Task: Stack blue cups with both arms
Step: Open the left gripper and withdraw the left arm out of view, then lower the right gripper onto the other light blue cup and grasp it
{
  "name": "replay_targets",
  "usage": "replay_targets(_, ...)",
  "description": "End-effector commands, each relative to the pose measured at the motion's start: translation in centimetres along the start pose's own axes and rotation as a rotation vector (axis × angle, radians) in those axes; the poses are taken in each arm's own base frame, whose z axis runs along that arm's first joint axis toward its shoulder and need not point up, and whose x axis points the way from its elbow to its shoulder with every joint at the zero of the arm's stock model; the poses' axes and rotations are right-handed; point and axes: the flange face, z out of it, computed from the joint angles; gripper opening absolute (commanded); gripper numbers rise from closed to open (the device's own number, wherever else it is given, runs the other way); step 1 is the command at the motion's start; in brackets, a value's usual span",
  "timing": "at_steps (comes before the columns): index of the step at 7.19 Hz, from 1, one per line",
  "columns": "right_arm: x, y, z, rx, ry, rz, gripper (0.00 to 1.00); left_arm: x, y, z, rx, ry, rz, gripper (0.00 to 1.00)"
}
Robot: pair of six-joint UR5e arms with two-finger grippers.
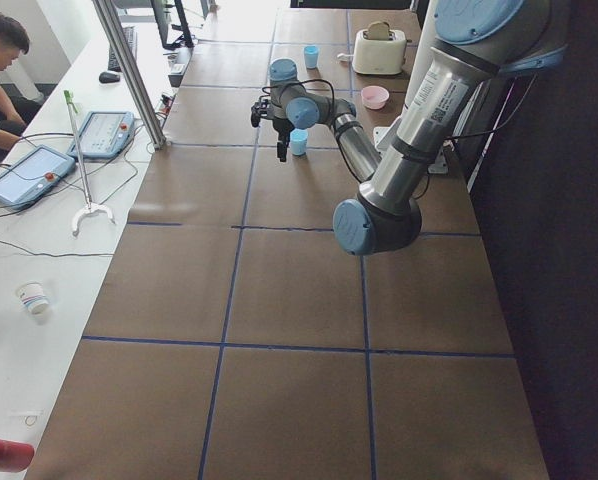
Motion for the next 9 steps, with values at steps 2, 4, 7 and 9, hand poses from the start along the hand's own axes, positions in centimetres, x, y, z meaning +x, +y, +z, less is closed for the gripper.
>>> replay_targets(2,-3.0,-2.3,0.8,-0.007,-0.008,0.027,1.00,-30.8,1.4,-9.5,-0.005,-0.076,0.229,1.00)
replay_targets(4,-6.3,-3.8,1.4,0.010,-0.023,0.057,1.00,-46.6,5.6,-11.5,-0.019,-0.093,0.224,1.00)
replay_targets(7,-10.0,-0.4,6.6,0.082,-0.043,0.094,1.00,-56.7,13.5,-9.7,-0.070,-0.083,0.079,1.00)
replay_targets(9,-10.7,2.3,9.4,0.099,-0.065,0.115,1.00,-56.6,13.1,-9.8,-0.054,-0.088,0.050,1.00)
